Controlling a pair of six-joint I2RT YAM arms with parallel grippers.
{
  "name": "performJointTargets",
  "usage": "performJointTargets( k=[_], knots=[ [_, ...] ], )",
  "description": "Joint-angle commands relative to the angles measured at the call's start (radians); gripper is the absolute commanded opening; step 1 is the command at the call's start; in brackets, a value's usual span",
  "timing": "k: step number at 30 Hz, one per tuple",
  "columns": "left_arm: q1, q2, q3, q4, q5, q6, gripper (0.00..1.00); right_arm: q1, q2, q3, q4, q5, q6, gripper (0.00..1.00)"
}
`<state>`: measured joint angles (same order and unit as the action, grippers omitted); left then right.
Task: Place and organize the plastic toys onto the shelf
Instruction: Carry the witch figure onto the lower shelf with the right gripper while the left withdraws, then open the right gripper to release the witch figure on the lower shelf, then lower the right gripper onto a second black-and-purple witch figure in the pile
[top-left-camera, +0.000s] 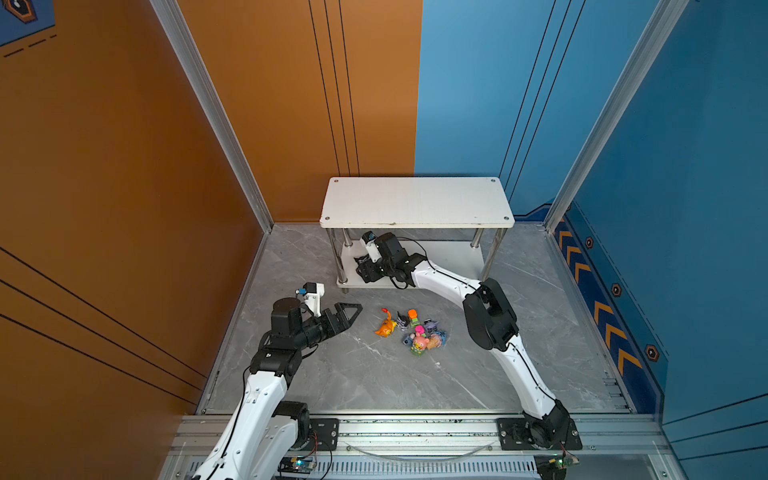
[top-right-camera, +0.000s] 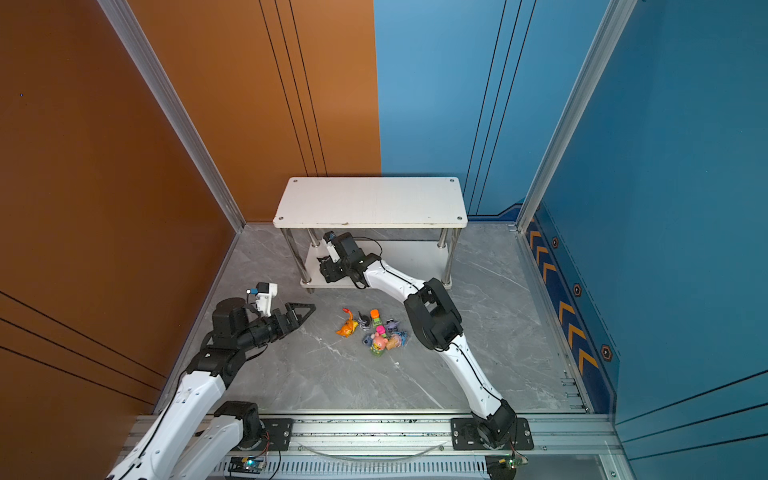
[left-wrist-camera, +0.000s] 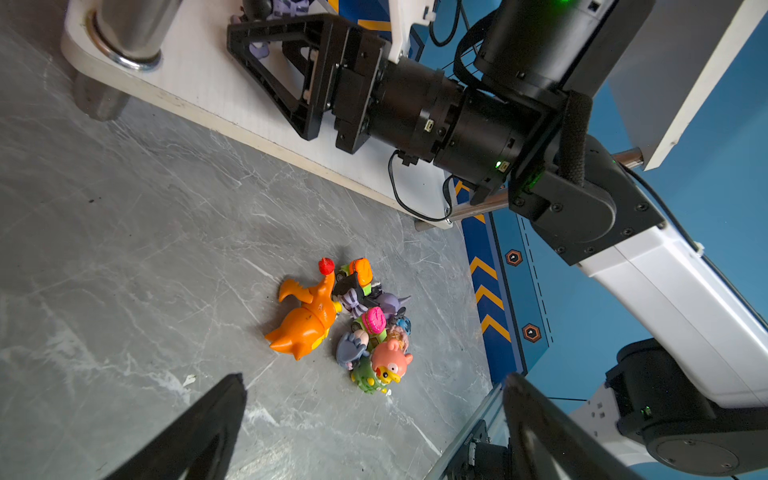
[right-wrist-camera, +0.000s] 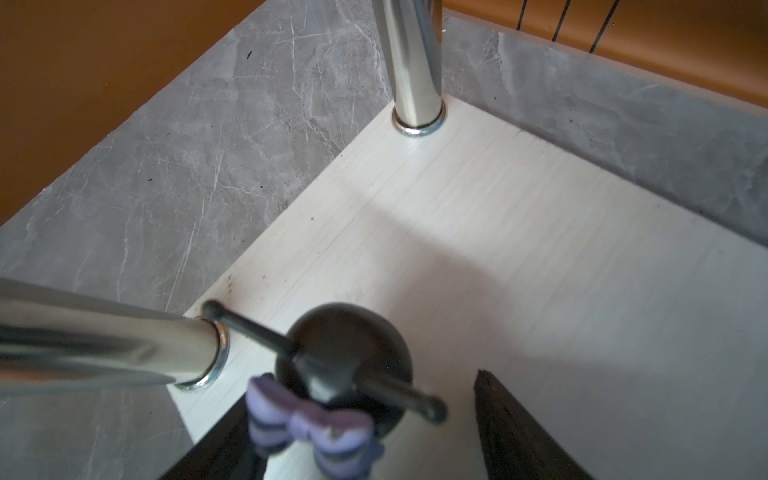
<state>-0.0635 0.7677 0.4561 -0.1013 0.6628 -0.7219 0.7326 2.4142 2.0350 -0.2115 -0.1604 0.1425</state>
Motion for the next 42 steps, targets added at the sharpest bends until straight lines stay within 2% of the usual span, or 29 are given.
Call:
performJointTargets(
  k=[1,10,20,27,34,42],
  knots=[
    [0.013,-0.001,-0.015,0.012,0.023,0.020,0.98,-0.006,-0.060,-0.051,-0.003,-0.015,-0.031,0.77],
    [0.013,-0.016,-0.020,0.009,0.021,0.018,0.98,-0.004,-0.185,-0.231,0.032,0.002,-0.069,0.78],
    [0.013,-0.011,-0.026,0.015,0.014,0.019,0.98,0.016,-0.453,-0.617,0.135,0.053,-0.115,0.77],
    [0.013,0.005,-0.022,0.027,0.015,0.018,0.98,0.030,-0.632,-0.824,0.105,0.043,-0.215,0.77],
    [0.013,0.027,-0.018,0.045,0.017,0.014,0.98,0.037,-0.745,-0.960,0.069,0.001,-0.273,0.76],
    [0.013,0.044,-0.009,0.054,0.024,0.014,0.98,0.039,-0.728,-0.951,0.008,-0.046,-0.317,0.70]
  ],
)
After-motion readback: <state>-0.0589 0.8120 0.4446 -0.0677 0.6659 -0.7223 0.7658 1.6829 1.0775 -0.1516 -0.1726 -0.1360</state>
